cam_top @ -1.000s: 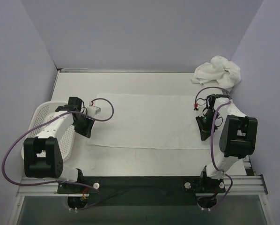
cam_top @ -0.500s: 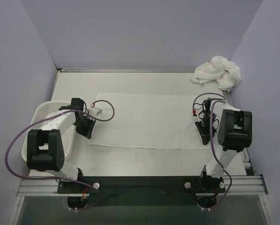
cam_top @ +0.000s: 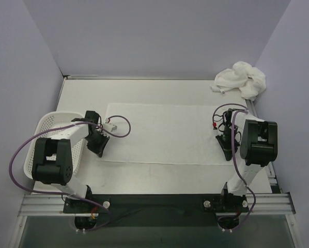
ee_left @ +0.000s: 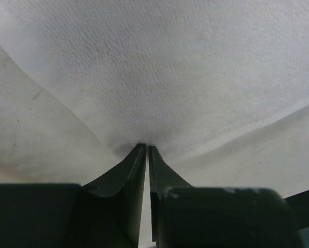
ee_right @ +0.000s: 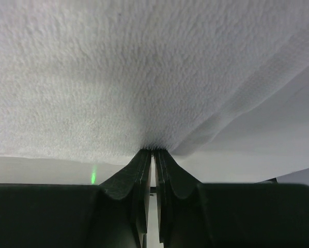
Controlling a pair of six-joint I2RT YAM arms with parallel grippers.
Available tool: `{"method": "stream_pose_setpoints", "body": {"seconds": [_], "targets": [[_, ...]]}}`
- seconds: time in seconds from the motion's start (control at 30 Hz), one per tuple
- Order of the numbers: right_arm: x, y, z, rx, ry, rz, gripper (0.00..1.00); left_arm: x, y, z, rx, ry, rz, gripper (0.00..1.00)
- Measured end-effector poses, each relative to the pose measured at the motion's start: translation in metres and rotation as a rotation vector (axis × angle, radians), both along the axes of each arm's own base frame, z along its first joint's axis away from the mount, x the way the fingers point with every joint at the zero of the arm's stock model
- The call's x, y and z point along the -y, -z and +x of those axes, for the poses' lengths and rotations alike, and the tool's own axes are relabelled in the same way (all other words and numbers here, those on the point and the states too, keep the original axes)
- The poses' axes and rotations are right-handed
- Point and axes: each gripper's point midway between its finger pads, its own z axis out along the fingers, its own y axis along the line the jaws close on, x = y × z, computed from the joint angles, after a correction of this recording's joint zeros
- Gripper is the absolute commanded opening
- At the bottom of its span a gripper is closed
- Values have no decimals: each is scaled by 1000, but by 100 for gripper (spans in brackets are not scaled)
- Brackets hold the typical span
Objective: Roll the towels
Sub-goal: Flatten the towel, then fold the towel
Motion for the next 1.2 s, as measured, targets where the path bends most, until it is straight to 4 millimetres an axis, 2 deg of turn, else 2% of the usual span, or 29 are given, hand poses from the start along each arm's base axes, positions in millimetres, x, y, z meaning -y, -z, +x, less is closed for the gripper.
{"method": "stream_pose_setpoints", "body": {"seconds": [0.37, 0.43, 0.47, 0.57, 0.6, 0.63, 0.67, 0.7, 0.73, 0.77, 0.8, 0.83, 0.93, 1.03, 1.13, 1.17, 1.2], "targets": [[8, 0, -5, -33, -37, -49, 12, -10, 1, 0, 7, 17, 52, 18], [8, 0, -5, -35, -43, -54, 16, -9, 1, 0, 7, 17, 52, 18], [8, 0, -5, -37, -49, -55, 23, -9, 1, 0, 7, 18, 52, 18], [5, -1, -6, -43, -68, -47, 40, -8, 0, -1, 2, 25, 51, 31], [2, -1, -6, -45, -67, -28, 50, -8, -1, -2, -2, 28, 49, 36], [-1, -2, -5, -43, -62, -7, 54, -7, -2, -3, -6, 33, 43, 51], [-5, -3, -3, -36, -58, 17, 57, -6, -3, -2, -7, 43, 36, 56], [-11, -6, 4, -14, -51, 48, 68, -4, -6, -2, -9, 45, 27, 68], [-15, -11, 11, 12, -41, 75, 75, -2, -10, 1, -3, 52, 16, 71], [-19, -19, 20, 45, -38, 102, 84, 1, -16, 6, 7, 52, -1, 73], [-23, -28, 31, 92, -31, 130, 86, 4, -23, 13, 31, 54, -17, 75], [-27, -40, 44, 147, -32, 159, 86, 8, -32, 22, 62, 57, -34, 83], [-34, -84, 86, 338, -37, 223, 86, 20, -69, 58, 192, 64, -93, 86], [-31, -130, 122, 512, -36, 263, 85, 28, -106, 93, 334, 54, -144, 89], [-24, -163, 152, 646, -31, 276, 95, 30, -138, 128, 488, 30, -177, 93], [-23, -172, 159, 680, -31, 279, 96, 31, -147, 139, 539, 25, -185, 97], [-21, -181, 167, 714, -34, 280, 96, 31, -156, 151, 596, 22, -192, 97]]}}
